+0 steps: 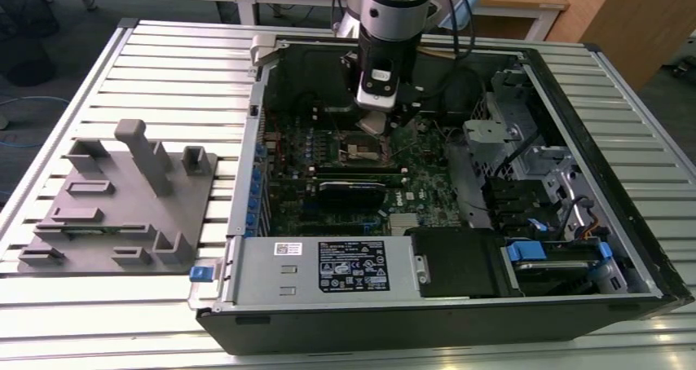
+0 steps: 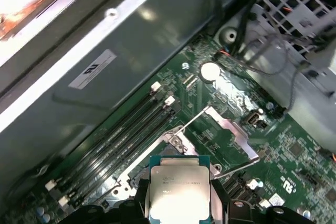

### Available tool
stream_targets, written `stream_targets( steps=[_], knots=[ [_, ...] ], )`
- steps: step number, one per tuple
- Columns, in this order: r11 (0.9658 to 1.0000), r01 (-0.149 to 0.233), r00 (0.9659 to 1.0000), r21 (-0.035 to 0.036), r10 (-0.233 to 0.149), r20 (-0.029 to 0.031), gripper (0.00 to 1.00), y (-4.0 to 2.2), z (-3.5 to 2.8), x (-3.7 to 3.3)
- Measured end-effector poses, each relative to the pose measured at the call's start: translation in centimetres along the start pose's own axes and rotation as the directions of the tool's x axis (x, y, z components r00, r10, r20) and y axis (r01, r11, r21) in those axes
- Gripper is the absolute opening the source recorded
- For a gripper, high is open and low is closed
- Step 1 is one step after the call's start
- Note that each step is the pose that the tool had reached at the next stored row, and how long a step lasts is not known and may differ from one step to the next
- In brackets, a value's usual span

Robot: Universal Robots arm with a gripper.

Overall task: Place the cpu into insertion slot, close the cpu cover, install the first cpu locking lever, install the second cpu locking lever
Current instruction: 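Place the cpu into insertion slot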

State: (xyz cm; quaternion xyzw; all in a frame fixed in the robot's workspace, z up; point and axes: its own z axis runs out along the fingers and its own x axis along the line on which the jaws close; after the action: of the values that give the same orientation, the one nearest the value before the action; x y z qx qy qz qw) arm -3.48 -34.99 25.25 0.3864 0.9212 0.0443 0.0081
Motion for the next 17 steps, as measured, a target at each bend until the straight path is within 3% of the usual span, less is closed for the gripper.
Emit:
stream_targets(
  steps=[4, 17],
  knots=[
    [0.9998, -0.022, 0.9998, -0.0005, 0.022, 0.0019, 0.54, 0.0, 0.01, 0.0],
    [0.9997, -0.024, 0.9997, -0.0005, 0.024, 0.0021, 0.54, 0.0, 0.01, 0.0]
  ],
)
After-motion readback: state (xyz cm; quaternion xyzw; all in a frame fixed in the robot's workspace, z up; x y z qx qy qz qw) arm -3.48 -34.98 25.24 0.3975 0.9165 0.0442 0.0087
